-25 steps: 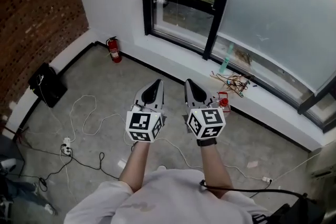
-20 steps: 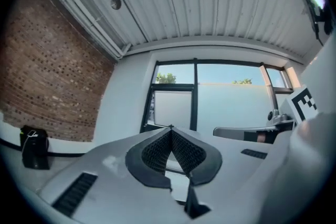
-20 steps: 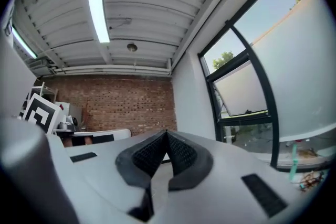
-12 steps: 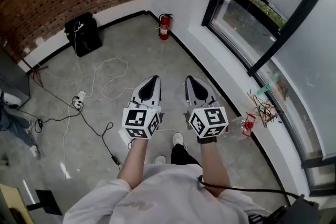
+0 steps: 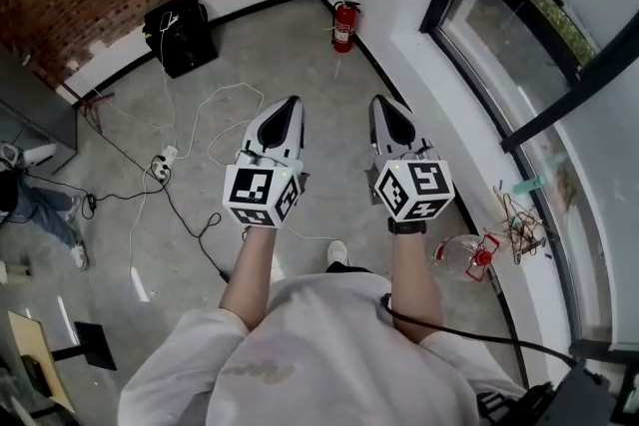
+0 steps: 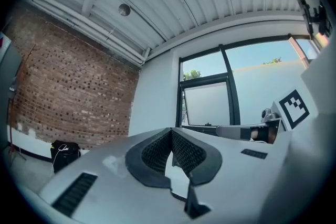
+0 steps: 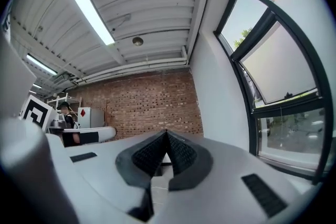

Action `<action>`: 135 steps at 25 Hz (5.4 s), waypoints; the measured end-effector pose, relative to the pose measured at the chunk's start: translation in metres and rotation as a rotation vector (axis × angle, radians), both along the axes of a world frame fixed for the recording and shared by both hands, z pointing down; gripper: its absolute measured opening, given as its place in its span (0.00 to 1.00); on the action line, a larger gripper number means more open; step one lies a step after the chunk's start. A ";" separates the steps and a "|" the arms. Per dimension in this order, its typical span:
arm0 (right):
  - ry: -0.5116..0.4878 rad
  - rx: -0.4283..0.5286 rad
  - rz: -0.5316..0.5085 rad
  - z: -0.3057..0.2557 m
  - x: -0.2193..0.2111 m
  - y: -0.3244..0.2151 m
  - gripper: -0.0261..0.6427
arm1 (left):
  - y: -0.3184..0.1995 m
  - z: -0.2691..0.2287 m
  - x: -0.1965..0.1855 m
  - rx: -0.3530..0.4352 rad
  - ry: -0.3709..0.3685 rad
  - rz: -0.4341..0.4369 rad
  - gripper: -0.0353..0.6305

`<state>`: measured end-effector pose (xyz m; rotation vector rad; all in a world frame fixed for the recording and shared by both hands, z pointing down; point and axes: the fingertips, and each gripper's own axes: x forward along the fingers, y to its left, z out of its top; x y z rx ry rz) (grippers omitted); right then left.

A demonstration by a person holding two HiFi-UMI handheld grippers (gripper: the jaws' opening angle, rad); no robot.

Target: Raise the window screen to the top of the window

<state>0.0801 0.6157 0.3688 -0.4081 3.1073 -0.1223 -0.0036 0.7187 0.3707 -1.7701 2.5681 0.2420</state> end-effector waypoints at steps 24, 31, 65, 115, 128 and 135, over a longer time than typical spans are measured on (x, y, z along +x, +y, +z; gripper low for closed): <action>0.081 -0.063 -0.011 0.040 -0.249 -0.215 0.04 | -0.219 0.025 -0.238 0.056 0.106 0.147 0.04; 0.100 -0.097 0.040 0.054 -0.329 -0.258 0.04 | -0.286 0.046 -0.315 0.065 0.226 0.263 0.04; -0.035 -0.148 0.898 0.051 -0.069 -0.857 0.04 | -0.963 0.028 -0.043 -0.013 0.074 1.171 0.04; 0.183 -0.471 1.037 0.246 0.018 -1.041 0.21 | -1.198 0.131 0.035 -0.365 -1.418 0.983 0.21; 0.451 -0.691 1.094 0.418 0.021 -1.063 0.25 | -1.199 0.135 0.035 -0.357 -1.505 0.908 0.20; 0.557 -0.705 1.075 0.468 0.014 -1.068 0.25 | -1.195 0.138 0.034 -0.372 -1.449 0.970 0.18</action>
